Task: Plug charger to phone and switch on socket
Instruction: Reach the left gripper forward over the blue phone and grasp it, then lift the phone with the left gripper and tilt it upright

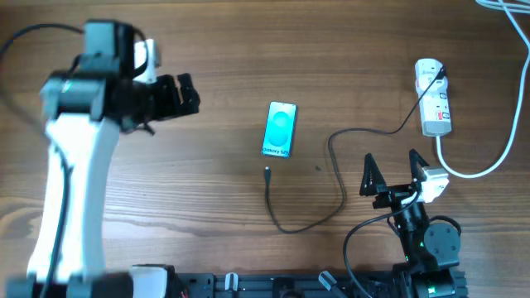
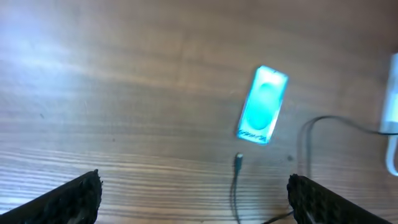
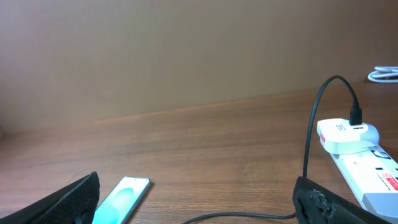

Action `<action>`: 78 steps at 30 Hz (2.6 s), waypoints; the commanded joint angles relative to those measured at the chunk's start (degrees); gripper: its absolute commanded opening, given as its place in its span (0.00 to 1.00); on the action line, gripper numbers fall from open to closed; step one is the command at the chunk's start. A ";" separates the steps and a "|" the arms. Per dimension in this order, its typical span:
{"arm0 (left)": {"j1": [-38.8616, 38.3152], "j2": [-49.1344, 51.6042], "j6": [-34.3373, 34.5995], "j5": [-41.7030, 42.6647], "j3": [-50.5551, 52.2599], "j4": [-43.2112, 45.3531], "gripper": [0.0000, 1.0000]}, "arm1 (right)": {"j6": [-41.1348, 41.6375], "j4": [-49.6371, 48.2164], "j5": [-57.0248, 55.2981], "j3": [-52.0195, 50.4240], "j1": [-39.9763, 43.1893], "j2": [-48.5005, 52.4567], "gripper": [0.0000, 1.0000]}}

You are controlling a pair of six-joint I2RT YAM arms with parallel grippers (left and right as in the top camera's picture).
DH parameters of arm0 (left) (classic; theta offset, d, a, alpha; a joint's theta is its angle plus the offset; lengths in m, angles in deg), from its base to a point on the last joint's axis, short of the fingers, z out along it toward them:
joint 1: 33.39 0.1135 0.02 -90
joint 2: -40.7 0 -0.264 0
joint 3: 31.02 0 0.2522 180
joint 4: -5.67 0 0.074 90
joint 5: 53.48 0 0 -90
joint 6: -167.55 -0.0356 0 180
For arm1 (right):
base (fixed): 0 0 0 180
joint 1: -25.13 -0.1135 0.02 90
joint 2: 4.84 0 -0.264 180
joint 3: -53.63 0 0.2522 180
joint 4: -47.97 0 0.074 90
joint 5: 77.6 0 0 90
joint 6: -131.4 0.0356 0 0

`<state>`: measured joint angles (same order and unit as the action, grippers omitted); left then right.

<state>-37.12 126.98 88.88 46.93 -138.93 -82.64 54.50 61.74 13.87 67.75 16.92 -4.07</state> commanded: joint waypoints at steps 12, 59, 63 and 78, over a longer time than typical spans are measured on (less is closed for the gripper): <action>-3.17 26.77 4.55 0.04 -0.57 8.31 0.04 | -0.98 -0.17 0.57 -0.07 -0.39 -0.50 1.00; -31.30 44.02 11.98 -17.05 -0.57 12.87 0.74 | -1.03 -0.17 0.57 -0.07 -0.39 -0.50 1.00; -28.52 44.02 13.62 -19.45 -0.57 6.43 0.76 | -1.01 -0.17 0.57 -0.07 -0.39 -0.50 1.00; -9.20 44.02 9.42 -12.02 -0.57 9.92 0.80 | -1.01 -0.17 0.57 -0.07 -0.39 -0.50 1.00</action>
<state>-48.55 168.63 100.62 33.97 -140.74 -74.86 54.50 61.76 13.87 67.75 16.92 -4.07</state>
